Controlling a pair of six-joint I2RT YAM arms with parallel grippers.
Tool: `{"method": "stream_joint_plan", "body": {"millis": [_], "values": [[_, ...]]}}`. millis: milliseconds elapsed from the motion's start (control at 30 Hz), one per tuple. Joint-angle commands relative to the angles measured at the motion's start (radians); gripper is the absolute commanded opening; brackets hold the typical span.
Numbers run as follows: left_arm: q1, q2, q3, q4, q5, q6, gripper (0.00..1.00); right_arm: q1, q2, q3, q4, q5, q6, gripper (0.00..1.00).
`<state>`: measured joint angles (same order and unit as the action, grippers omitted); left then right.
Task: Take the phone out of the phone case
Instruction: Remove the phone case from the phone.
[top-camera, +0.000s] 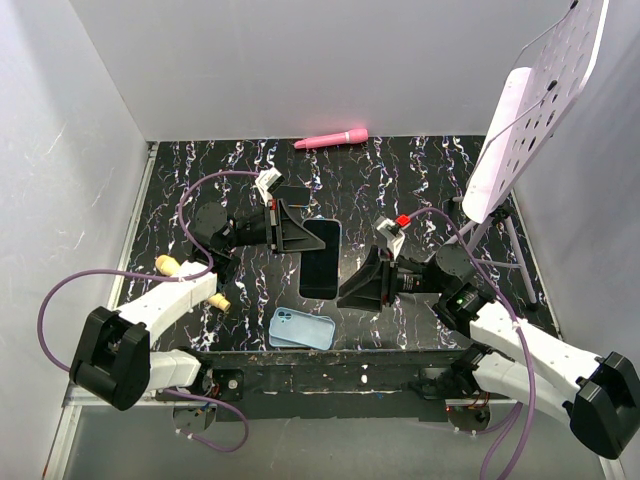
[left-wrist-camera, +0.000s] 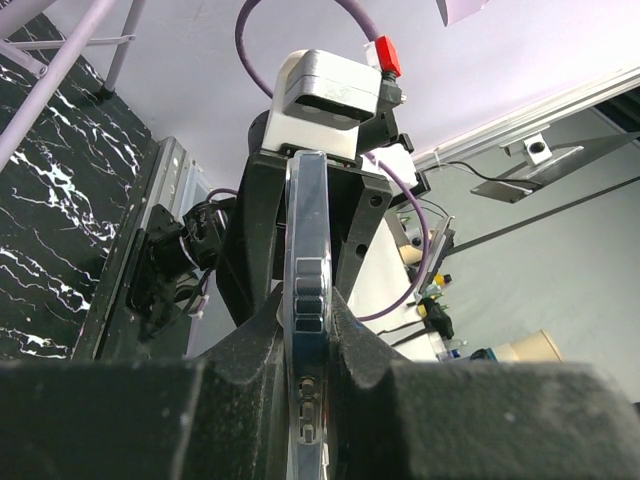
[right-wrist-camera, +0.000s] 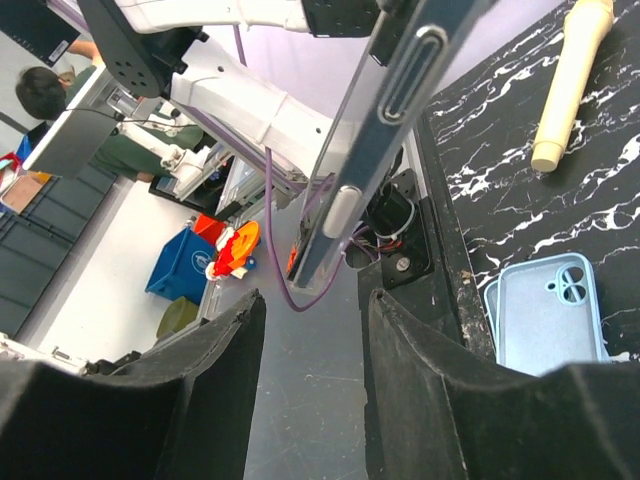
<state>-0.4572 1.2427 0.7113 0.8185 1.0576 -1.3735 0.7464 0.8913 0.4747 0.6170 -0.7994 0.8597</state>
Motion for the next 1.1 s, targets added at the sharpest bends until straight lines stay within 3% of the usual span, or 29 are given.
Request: {"method": "stream_joint_plan", "body": {"millis": [0, 367, 467, 600, 900, 1067], "values": [[0.006, -0.009, 0.01, 0.056, -0.001, -0.021, 0.0, -0.002, 0.003, 0.01, 0.098, -0.021, 0.016, 0.52], [0.006, -0.02, 0.001, 0.1, -0.004, -0.067, 0.0, -0.002, 0.075, 0.039, 0.073, 0.009, -0.008, 0.36], [0.006, -0.029, -0.001, 0.107, -0.005, -0.081, 0.0, -0.002, 0.089, 0.047, 0.058, 0.037, -0.016, 0.35], [0.005, -0.038, -0.018, 0.125, -0.001, -0.101, 0.0, -0.002, 0.101, 0.068, 0.055, 0.03, -0.025, 0.37], [0.011, -0.077, 0.004, -0.041, -0.061, 0.022, 0.0, -0.004, 0.035, 0.009, 0.142, -0.106, -0.021, 0.54], [0.011, -0.043, -0.009, 0.043, -0.044, -0.033, 0.0, -0.002, 0.021, 0.013, 0.204, -0.129, 0.015, 0.57]]}}
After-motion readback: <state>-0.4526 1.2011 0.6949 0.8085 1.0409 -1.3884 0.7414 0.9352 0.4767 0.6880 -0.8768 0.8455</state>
